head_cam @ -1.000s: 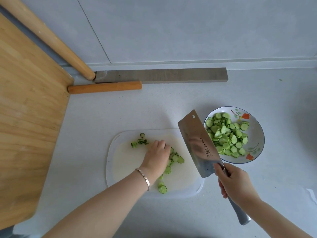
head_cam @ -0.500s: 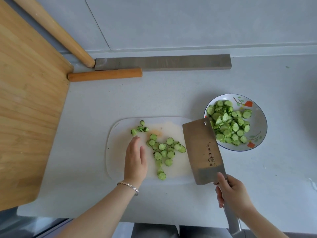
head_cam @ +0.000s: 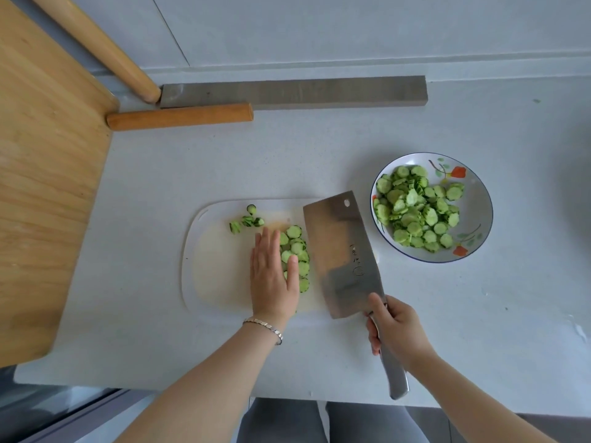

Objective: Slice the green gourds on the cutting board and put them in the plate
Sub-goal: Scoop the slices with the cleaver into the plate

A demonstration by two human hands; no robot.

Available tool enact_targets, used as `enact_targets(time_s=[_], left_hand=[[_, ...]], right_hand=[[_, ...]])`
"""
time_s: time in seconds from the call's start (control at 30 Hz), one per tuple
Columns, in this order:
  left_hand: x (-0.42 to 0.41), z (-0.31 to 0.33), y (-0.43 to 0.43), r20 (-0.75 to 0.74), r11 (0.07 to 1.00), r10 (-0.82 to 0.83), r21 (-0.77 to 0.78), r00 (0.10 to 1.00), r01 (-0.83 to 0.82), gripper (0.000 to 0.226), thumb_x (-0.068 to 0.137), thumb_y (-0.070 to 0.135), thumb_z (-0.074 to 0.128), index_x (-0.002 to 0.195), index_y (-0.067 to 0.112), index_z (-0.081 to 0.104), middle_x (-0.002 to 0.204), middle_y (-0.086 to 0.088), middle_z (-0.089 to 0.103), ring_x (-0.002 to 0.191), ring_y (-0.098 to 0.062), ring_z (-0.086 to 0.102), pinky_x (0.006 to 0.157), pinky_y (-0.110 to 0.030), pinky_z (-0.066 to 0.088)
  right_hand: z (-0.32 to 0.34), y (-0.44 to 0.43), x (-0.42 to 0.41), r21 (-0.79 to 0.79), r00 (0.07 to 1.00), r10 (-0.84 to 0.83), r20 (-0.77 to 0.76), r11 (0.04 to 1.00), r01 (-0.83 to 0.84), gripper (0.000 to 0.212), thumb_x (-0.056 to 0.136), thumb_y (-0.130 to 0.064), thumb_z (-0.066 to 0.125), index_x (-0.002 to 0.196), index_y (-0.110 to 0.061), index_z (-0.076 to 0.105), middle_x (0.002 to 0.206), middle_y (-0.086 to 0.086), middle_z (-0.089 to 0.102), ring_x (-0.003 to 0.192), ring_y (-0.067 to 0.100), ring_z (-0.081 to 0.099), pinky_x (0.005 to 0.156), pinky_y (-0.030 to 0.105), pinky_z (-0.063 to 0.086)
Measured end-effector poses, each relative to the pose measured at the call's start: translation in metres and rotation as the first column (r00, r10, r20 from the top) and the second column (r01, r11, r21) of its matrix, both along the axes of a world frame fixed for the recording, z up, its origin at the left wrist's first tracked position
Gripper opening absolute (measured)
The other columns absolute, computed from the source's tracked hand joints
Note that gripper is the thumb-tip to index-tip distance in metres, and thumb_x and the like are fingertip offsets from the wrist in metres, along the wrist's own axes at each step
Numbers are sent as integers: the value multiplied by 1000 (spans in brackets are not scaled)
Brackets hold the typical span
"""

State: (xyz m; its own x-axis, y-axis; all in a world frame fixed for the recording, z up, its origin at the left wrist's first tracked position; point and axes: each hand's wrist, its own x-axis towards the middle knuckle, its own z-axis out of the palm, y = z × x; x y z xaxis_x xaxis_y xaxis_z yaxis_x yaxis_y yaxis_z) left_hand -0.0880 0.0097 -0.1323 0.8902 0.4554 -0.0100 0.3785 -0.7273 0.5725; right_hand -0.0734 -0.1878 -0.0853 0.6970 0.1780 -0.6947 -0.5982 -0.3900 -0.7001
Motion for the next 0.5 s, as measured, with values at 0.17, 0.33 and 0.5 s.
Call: enact_targets(time_s=[0.17,0.33,0.5], left_hand=[[-13,-2,7,0,999,27,27,1000,-27,61,94,42,21,140,5,36,150,-14,26,139,-24,20,114,-36,11],[-16,-6,0,-45,993,3,116,999,2,74,95,54,7,138,3,39,145,-21,32,136,-33,26,111,-36,11],[-11,-3,-6,-55,993,62,105,997,-56,75,95,53,6,137,1,40,144,-22,35,134,-34,29,110,-30,7]], right_hand=[[-1,-16,11,-42,1000,-8,13,999,8,35,98,-20,44,70,0,51,41,1,47,33,19,42,38,26,40],[-5,-16,12,-35,1000,9,0,999,-9,36,99,-21,44,68,-2,50,41,2,48,33,19,43,39,25,40],[-2,-7,9,7,1000,20,-8,1000,-20,36,98,-19,45,67,-1,51,41,2,48,33,17,43,36,25,41]])
